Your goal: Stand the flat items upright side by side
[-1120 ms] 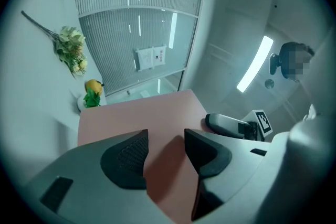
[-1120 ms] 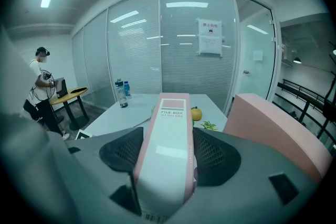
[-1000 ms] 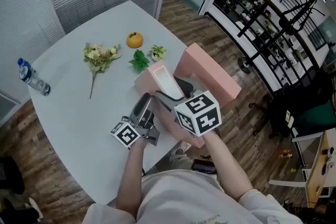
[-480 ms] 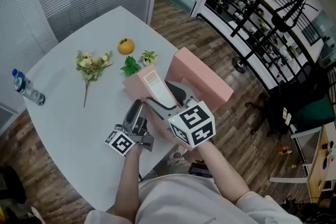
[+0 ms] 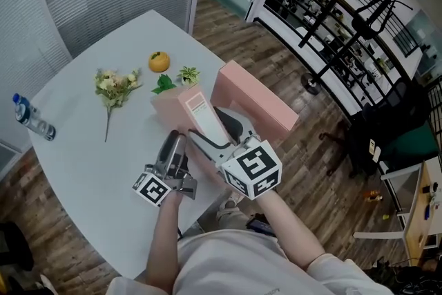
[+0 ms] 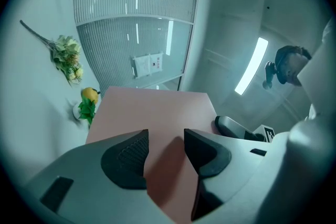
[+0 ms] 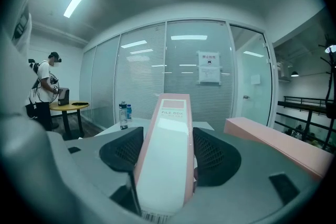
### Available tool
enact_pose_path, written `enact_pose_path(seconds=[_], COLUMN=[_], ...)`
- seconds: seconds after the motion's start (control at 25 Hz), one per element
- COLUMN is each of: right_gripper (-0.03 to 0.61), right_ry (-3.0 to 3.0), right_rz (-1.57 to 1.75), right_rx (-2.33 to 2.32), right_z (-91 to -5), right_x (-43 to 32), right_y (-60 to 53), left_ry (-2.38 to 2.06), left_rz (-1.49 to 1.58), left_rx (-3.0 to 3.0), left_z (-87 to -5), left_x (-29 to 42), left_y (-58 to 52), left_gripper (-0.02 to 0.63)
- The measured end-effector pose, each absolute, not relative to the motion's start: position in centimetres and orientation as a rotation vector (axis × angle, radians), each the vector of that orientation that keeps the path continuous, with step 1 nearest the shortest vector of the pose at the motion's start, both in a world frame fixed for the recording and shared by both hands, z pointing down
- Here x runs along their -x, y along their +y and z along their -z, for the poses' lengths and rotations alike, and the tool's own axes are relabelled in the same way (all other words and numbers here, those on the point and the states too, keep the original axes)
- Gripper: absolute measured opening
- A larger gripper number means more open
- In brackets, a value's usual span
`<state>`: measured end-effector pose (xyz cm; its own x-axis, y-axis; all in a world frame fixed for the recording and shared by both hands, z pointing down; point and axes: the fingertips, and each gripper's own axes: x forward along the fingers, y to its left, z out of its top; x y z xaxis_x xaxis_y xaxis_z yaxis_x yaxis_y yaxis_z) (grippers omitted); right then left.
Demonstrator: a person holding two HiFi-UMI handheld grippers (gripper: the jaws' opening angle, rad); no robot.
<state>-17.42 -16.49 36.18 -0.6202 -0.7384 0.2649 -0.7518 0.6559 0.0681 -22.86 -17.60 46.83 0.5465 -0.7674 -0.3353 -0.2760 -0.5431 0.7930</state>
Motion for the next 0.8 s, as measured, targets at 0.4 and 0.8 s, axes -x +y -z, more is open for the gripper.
enact_pose_path(seconds=[0.4, 0.8], right_gripper=[0.307, 0.307], right_ry=[-2.763, -2.859], right_rz=[0.065, 0.17], right_rx=[-1.256, -1.309], right_z=[-35.2, -35.3], right_x=[15.4, 14.4], right_y=[-14.3, -12.4], left_ry=[-0.809, -0.8], left_rz=[0.896, 0.868], left_rx=[-2.114, -2.174], left_z=[-46.1, -45.8], left_x=[21.9, 21.6], left_y=[-16.8, -16.2], left_gripper=[0.19, 0.195])
